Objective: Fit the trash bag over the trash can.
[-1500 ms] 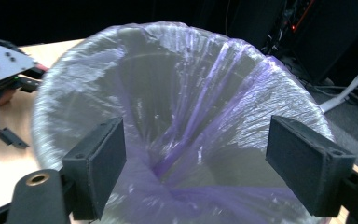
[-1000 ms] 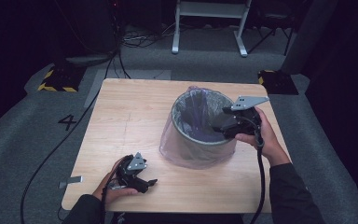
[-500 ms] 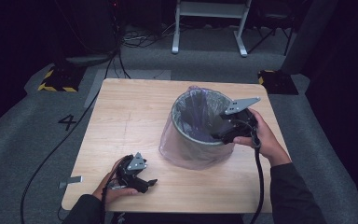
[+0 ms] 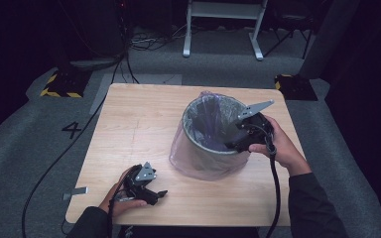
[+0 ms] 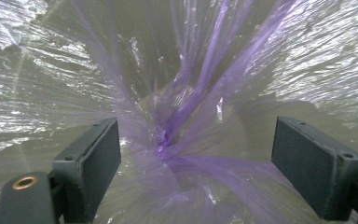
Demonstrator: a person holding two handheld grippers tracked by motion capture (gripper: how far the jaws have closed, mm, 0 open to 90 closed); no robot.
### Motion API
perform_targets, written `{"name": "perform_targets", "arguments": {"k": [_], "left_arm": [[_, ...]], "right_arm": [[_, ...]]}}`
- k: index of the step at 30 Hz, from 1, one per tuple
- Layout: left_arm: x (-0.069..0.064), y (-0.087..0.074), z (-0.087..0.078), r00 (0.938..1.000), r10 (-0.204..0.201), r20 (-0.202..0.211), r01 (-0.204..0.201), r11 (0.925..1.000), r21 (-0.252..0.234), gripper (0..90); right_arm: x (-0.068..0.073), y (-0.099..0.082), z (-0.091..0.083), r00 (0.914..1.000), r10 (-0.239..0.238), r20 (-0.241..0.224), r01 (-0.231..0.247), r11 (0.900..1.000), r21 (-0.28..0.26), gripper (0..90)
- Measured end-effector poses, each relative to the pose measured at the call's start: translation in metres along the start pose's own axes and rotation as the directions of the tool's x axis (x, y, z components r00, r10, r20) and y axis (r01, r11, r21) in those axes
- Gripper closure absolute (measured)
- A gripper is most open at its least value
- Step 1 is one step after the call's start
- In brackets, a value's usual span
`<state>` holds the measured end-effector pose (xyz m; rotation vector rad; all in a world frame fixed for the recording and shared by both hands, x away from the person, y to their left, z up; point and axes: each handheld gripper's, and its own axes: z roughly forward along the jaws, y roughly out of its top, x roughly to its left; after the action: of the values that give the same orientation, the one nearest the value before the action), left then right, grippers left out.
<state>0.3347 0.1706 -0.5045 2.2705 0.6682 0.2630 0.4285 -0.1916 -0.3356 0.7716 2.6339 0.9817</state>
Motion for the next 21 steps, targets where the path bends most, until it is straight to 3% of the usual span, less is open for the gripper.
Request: {"name": "perform_targets", "arguments": {"k": [5, 7, 13, 21], "left_arm": [[0.0, 0.0, 0.0, 1.0, 0.0, 0.0, 0.0, 1.0, 0.0, 12.9], [0.0, 0.0, 0.0, 1.0, 0.0, 0.0, 0.0, 1.0, 0.0, 12.9], [0.0, 0.0, 0.0, 1.0, 0.0, 0.0, 0.0, 1.0, 0.0, 12.9], [0.0, 0.0, 0.0, 1.0, 0.001, 0.001, -0.001, 1.0, 0.0, 12.9]], "right_arm": [[0.004, -0.003, -0.005, 0.9974, -0.031, 0.066, 0.035, 0.9974, -0.063, 17.5], [0.005, -0.005, -0.008, 0.9973, -0.034, 0.065, 0.04, 0.9938, -0.103, 17.6], [0.012, -0.012, -0.026, 0.9948, -0.06, 0.082, 0.077, 0.9704, -0.229, 19.5], [0.02, -0.026, -0.047, 0.9825, -0.083, 0.167, 0.123, 0.9616, -0.245, 19.3]]}}
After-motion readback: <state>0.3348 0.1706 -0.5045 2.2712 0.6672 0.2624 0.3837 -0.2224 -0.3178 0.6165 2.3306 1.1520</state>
